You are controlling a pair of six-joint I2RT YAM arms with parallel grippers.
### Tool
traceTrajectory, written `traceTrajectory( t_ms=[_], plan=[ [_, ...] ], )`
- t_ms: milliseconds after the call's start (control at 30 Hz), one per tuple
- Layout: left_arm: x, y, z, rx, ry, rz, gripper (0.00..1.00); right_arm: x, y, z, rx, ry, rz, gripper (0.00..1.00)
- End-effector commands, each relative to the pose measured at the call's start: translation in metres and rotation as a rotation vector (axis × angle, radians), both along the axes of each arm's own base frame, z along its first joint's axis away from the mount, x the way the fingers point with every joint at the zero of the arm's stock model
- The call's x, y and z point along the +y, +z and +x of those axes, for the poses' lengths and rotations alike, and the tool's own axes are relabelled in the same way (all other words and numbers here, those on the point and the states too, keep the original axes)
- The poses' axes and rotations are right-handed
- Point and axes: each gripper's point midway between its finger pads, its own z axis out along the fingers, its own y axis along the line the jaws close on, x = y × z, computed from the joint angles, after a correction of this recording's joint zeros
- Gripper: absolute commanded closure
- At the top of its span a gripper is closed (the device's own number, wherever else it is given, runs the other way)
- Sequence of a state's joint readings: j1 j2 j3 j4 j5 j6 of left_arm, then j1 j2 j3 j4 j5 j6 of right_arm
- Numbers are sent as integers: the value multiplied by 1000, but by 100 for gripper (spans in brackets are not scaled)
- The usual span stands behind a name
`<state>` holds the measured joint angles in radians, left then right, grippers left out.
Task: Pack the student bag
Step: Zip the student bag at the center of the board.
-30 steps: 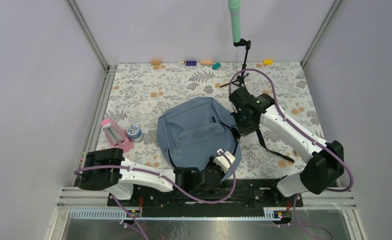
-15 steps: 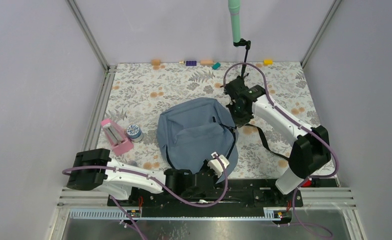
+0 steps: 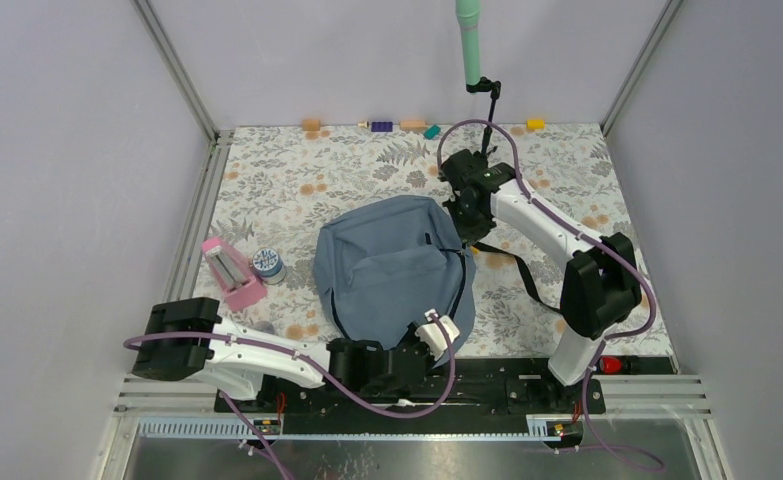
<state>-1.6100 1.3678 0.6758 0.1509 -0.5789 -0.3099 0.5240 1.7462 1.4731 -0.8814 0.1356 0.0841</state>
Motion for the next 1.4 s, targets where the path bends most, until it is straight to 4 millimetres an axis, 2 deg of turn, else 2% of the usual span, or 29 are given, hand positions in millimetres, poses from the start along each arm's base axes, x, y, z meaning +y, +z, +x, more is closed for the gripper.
traceTrajectory(
  t_ms=[0,67,100,167,233,267,333,367,433,533,667,800,867,967,1033,1100,1200,1367],
  plan=[
    [-1,-10,-54,124,-210,29,100,2,61,103,-406,-112,57,100],
    [-1,-2,-45,111,-155,13,99,4,67,100,-405,-111,76,100],
    [-2,5,-39,101,-118,6,91,5,69,96,-400,-108,92,100],
    [-9,24,-27,94,-62,-24,61,8,73,85,-381,-94,133,99],
    [-18,45,-16,106,-32,-70,30,10,78,70,-355,-82,170,81],
    [-22,53,-11,120,-29,-84,20,10,78,61,-338,-72,182,68],
    [-30,69,-5,147,-40,-119,7,8,84,46,-334,-64,211,41],
    [-31,77,-1,150,-35,-130,2,6,89,39,-339,-62,224,33],
    [-31,90,7,159,-30,-148,1,2,101,27,-362,-56,249,21],
    [-16,100,27,176,19,-154,1,-1,114,13,-383,-49,281,13],
    [19,104,53,213,97,-166,1,4,124,0,-383,-42,349,12],
    [68,105,84,233,201,-148,1,16,123,-14,-333,-56,444,12],
    [94,102,101,229,247,-102,1,24,116,-24,-298,-82,514,12],
    [131,89,123,233,304,4,1,28,88,-44,-246,-137,560,12],
    [152,79,137,247,354,67,1,23,72,-56,-238,-177,537,12],
    [164,65,149,290,377,109,1,14,55,-68,-230,-218,505,12],
    [168,49,159,364,377,108,1,5,38,-88,-205,-261,508,14],
    [155,40,169,394,337,90,1,13,18,-118,-114,-247,577,19]
  ],
)
